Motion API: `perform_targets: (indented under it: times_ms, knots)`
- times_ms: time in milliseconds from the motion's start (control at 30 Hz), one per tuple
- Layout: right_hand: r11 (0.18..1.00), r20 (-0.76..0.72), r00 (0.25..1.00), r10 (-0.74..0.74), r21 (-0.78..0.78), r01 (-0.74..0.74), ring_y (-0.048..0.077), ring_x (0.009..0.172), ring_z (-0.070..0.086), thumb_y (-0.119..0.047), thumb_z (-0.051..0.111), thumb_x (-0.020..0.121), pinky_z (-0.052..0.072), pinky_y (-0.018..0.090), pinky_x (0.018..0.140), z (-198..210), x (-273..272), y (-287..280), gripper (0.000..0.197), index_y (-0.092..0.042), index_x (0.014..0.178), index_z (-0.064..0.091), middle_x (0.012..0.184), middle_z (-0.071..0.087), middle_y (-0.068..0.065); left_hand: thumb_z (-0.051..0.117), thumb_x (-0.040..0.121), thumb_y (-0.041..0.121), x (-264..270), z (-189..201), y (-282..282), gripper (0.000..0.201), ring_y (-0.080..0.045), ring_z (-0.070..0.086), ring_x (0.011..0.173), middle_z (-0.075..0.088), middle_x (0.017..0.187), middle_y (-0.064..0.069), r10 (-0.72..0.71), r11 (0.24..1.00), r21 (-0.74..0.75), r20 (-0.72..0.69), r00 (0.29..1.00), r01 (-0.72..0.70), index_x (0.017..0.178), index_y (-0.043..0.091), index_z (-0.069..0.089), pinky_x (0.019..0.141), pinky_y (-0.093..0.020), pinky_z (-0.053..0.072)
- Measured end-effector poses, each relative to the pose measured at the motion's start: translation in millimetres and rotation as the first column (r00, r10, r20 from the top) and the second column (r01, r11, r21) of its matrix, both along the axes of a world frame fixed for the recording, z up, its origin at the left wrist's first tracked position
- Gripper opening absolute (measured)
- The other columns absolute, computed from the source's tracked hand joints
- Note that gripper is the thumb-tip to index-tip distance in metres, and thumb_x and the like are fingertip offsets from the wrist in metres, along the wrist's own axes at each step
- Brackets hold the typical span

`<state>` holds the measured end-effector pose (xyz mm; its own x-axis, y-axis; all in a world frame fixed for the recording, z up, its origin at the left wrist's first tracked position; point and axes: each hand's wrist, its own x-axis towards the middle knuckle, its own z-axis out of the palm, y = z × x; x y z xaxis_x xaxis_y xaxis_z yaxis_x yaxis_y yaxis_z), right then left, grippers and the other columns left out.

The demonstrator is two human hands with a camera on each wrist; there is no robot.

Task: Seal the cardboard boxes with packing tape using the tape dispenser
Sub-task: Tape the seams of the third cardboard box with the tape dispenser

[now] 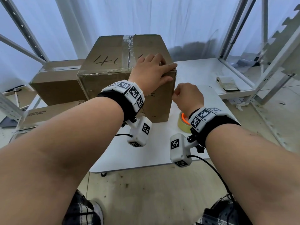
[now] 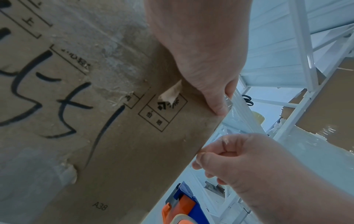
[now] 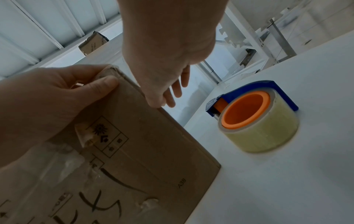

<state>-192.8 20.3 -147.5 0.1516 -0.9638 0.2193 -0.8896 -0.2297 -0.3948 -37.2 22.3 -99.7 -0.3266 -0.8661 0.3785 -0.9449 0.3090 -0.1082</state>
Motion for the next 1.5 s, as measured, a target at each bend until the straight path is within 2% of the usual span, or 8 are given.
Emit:
perform_targets:
  times_ms: [100,267,400,500,700,1133,1333,1500]
  knots:
    - [0.998,-0.029,0.998,0.063,0.015,-0.063,0.028,0.095,0.061,-0.018,0.052,0.092,0.048,0.034,0.079,2,-4,0,0.019,-0.011,0.101,0.068,0.099,0.067,0.008,0.045,0.095,0.049,1,0,1,0.046,-0.028,0.044,0.115,0.05,0.125,-0.004,-0.004,1.0,-0.005,0.001,1.0,0.004,0.139,0.037,0.044,0.099,-0.042,0.032]
    - [0.942,-0.253,0.934,0.252,0.287,-0.176,0.022,0.128,0.045,-0.018,0.059,0.088,0.04,0.037,0.104,6,-32,-5,0.056,-0.022,0.142,0.044,0.141,0.048,0.003,0.044,0.095,0.049,1,1,1,0.046,-0.027,0.044,0.115,0.051,0.125,-0.003,-0.011,1.0,0.0,-0.017,1.0,0.011,0.139,0.036,0.044,0.1,-0.042,0.031]
    - [0.976,0.12,0.97,0.21,-0.09,-0.2,0.02,0.099,0.058,0.001,0.052,0.086,0.047,0.037,0.09,33,-44,-12,0.048,-0.018,0.13,0.045,0.125,0.054,0.004,0.045,0.094,0.05,1,2,1,0.051,-0.026,0.044,0.118,0.051,0.129,-0.002,-0.001,1.0,0.014,-0.023,1.0,0.002,0.14,0.027,0.044,0.098,-0.039,0.032]
    - [0.889,0.042,0.913,0.405,-0.251,-0.382,0.014,0.09,0.056,0.003,0.057,0.088,0.052,0.036,0.085,49,-40,-11,0.04,-0.014,0.123,0.048,0.124,0.046,0.01,0.047,0.093,0.051,2,2,1,0.055,-0.023,0.043,0.121,0.05,0.133,0.001,0.011,1.0,0.029,-0.05,0.999,-0.01,0.141,0.023,0.043,0.099,-0.036,0.033]
    - [0.817,-0.246,0.845,0.475,-0.235,-0.527,0.034,0.09,0.059,0.0,0.061,0.088,0.053,0.046,0.077,46,-33,-21,0.026,-0.013,0.11,0.06,0.129,0.045,0.013,0.049,0.093,0.048,4,2,4,0.053,-0.023,0.045,0.121,0.049,0.138,0.005,0.014,0.999,0.048,-0.097,0.995,-0.01,0.14,0.023,0.044,0.099,-0.036,0.035]
    - [0.731,-0.096,0.807,0.583,-0.37,-0.573,0.029,0.084,0.058,-0.01,0.055,0.089,0.05,0.043,0.073,46,-24,-32,0.014,-0.004,0.094,0.065,0.1,0.062,0.013,0.053,0.091,0.049,7,1,3,0.052,-0.023,0.047,0.124,0.053,0.137,0.003,0.0,0.999,0.042,-0.161,0.987,0.007,0.137,0.023,0.049,0.101,-0.035,0.034]
    - [0.78,-0.107,0.828,0.55,-0.291,-0.555,0.033,0.095,0.059,0.016,0.046,0.077,0.052,0.041,0.083,45,-37,-25,0.035,-0.004,0.099,0.065,0.116,0.059,0.017,0.051,0.092,0.05,6,2,4,0.053,-0.022,0.046,0.125,0.05,0.14,0.005,0.019,0.999,0.041,-0.141,0.99,-0.013,0.138,0.024,0.048,0.102,-0.034,0.034]
    - [0.796,-0.185,0.86,0.476,-0.324,-0.511,0.036,0.099,0.058,-0.004,0.062,0.088,0.049,0.042,0.08,36,-36,-27,0.012,-0.008,0.098,0.067,0.123,0.057,0.015,0.051,0.092,0.05,5,1,5,0.052,-0.021,0.045,0.126,0.05,0.14,0.005,0.028,0.999,0.04,-0.144,0.989,-0.023,0.138,0.025,0.048,0.102,-0.034,0.034]
